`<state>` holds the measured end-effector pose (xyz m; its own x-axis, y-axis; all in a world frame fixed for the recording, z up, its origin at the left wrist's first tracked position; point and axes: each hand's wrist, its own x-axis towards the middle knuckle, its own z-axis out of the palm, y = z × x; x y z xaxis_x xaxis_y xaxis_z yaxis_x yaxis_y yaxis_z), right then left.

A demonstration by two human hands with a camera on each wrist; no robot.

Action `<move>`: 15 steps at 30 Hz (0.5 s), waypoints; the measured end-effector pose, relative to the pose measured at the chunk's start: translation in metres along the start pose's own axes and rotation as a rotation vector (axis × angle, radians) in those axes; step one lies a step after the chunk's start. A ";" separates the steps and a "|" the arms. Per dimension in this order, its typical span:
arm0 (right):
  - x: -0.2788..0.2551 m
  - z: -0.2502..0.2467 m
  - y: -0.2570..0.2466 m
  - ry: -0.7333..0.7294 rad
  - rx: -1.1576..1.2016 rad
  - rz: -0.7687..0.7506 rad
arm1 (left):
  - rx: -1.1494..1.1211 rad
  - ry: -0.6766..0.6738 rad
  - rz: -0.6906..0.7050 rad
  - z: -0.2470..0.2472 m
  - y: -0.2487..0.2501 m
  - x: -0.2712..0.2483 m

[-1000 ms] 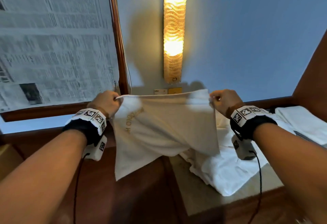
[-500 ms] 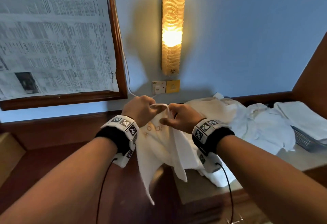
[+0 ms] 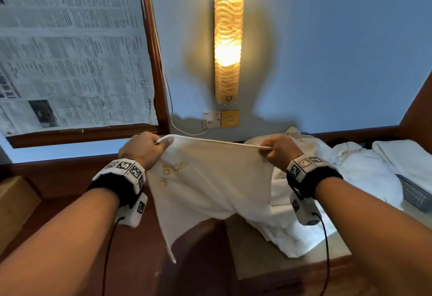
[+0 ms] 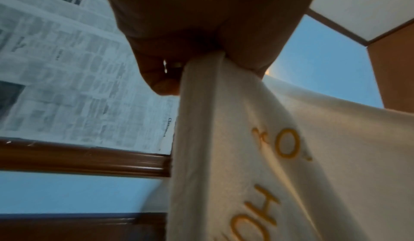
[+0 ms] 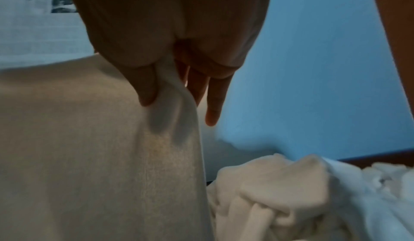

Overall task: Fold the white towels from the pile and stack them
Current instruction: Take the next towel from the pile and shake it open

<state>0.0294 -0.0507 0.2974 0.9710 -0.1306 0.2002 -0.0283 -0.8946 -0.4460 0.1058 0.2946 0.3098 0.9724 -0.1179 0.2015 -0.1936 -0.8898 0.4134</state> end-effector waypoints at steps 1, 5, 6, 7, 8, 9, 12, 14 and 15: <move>0.003 -0.003 0.003 0.036 0.082 0.009 | 0.011 -0.004 -0.025 0.003 -0.001 0.000; 0.014 -0.014 -0.026 0.162 0.314 -0.135 | 0.036 -0.073 0.048 0.022 0.020 -0.009; 0.016 -0.016 -0.040 0.155 0.315 -0.205 | -0.029 -0.122 0.128 0.030 0.035 -0.012; 0.020 -0.016 -0.053 0.137 0.281 -0.286 | -0.138 -0.181 0.204 0.037 0.053 -0.016; 0.022 -0.015 -0.062 0.113 0.221 -0.357 | -0.269 -0.235 0.256 0.043 0.070 -0.020; 0.025 -0.013 -0.069 0.090 0.164 -0.414 | -0.412 -0.275 0.288 0.049 0.084 -0.022; 0.028 -0.014 -0.072 0.094 0.111 -0.475 | -0.577 -0.178 0.319 0.059 0.102 -0.025; 0.027 -0.017 -0.063 0.048 0.108 -0.426 | -0.540 -0.057 0.320 0.057 0.100 -0.023; 0.026 -0.018 -0.056 -0.038 0.085 -0.372 | -0.552 -0.027 0.300 0.054 0.098 -0.023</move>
<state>0.0518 -0.0118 0.3437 0.9194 0.2135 0.3304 0.3457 -0.8392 -0.4197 0.0716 0.1863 0.2979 0.8668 -0.3445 0.3606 -0.4906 -0.4586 0.7410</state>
